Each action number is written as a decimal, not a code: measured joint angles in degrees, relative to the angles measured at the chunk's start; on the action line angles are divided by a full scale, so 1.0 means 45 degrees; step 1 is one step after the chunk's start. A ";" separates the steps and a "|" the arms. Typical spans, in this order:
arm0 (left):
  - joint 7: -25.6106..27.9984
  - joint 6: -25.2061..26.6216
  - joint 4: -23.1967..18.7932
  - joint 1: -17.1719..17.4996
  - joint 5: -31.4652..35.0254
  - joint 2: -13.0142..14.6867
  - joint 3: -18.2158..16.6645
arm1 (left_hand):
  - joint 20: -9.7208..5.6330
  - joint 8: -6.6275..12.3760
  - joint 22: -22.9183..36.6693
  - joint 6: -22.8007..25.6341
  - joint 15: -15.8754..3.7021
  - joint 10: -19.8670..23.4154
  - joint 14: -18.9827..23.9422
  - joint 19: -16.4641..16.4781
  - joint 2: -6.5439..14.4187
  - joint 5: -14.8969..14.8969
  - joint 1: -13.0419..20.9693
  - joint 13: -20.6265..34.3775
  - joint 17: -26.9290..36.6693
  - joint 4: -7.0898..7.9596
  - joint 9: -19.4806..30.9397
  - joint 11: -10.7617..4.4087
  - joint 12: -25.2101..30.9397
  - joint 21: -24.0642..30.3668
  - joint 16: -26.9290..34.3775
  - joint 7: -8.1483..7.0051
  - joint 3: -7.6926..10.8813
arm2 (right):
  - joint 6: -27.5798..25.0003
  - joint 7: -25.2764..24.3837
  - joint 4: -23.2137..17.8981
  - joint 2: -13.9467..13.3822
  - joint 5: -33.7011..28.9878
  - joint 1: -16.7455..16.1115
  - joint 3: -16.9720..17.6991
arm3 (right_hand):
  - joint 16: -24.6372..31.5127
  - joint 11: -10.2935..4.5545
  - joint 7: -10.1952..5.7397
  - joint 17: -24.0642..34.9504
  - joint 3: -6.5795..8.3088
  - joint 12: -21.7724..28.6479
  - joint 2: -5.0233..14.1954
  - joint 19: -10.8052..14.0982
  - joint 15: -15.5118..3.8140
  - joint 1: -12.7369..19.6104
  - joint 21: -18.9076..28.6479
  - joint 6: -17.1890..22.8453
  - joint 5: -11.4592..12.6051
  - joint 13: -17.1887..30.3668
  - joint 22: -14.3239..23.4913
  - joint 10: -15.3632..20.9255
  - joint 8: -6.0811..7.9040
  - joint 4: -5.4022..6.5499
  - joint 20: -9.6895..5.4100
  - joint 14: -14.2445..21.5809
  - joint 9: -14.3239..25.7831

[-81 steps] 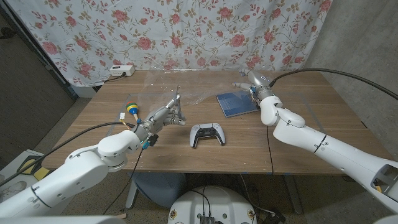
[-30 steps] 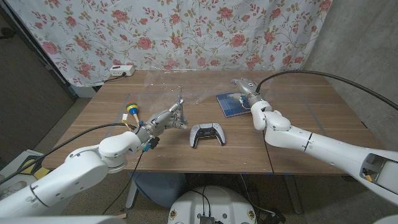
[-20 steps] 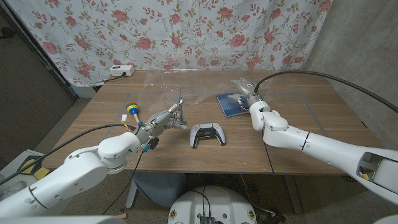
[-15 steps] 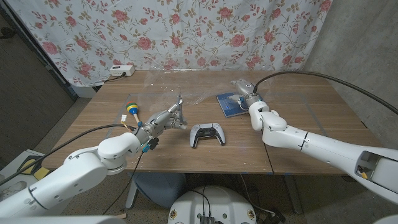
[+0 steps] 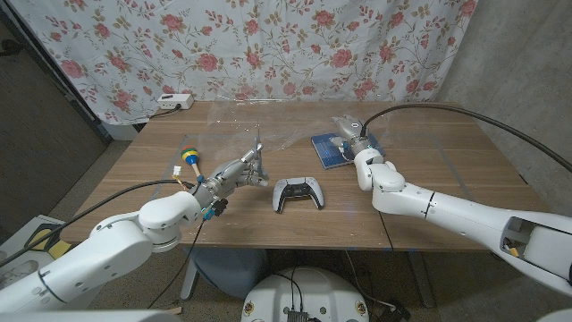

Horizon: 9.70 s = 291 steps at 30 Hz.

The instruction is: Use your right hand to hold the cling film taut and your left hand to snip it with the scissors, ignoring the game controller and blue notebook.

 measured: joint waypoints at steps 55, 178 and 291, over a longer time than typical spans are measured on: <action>-0.0297 0.0139 0.0050 -0.0395 -0.0153 0.0112 0.0345 | -0.0136 -0.0037 0.0001 0.0021 -0.0092 0.0115 0.0140 0.0137 0.0436 -0.0308 0.0436 0.0152 0.0005 0.0038 0.0140 0.0113 -0.0057 0.0001 0.0263 0.0029 -0.0037 | 0.0649 -0.3032 0.1475 0.1119 0.0985 -0.0831 0.1159 | 0.2169 -0.1210 -0.1018 0.0736 0.1899 0.2510 0.0936 0.1236 -0.0042 0.0905 0.1703 0.6490 -0.0062 0.0373 0.0271 0.6548 0.1626 0.0734 -0.0090 0.3363 0.0118; -0.1999 0.0081 0.1333 -0.3032 -0.0070 -0.0882 0.2729 | -0.0293 -0.0328 0.0001 0.0115 -0.0182 0.0203 0.0229 0.0294 0.0729 -0.0700 0.0937 0.0338 -0.0174 0.0173 0.0349 0.0113 -0.0320 0.0001 0.0390 0.0015 -0.0456 | -0.0516 -0.3550 -0.1684 0.0925 0.2089 -0.2327 0.3044 | 0.1970 -0.0930 -0.0451 0.1240 0.2083 0.3847 0.0545 0.0932 -0.0111 0.1423 0.3060 0.7831 0.0705 0.0569 0.0176 0.7452 0.1103 0.0122 0.0074 0.4478 0.0292; -0.2335 -0.0166 0.1628 -0.3029 -0.0244 -0.0898 0.2762 | -0.0292 -0.0476 0.0001 0.0285 -0.0165 0.0320 0.0383 0.0294 0.1119 -0.0886 0.1327 0.0516 -0.0229 0.0246 0.0529 0.0133 -0.0477 0.0065 0.0430 -0.0049 -0.0632 | 0.0168 -0.4852 -0.2915 -0.0088 0.2357 -0.3884 0.3878 | 0.1577 -0.1136 -0.0725 0.1684 0.2047 0.4042 0.0460 0.0658 -0.0091 0.1339 0.3914 0.7964 0.0777 0.0422 -0.0003 0.7245 0.0620 0.0159 -0.0059 0.4594 0.0471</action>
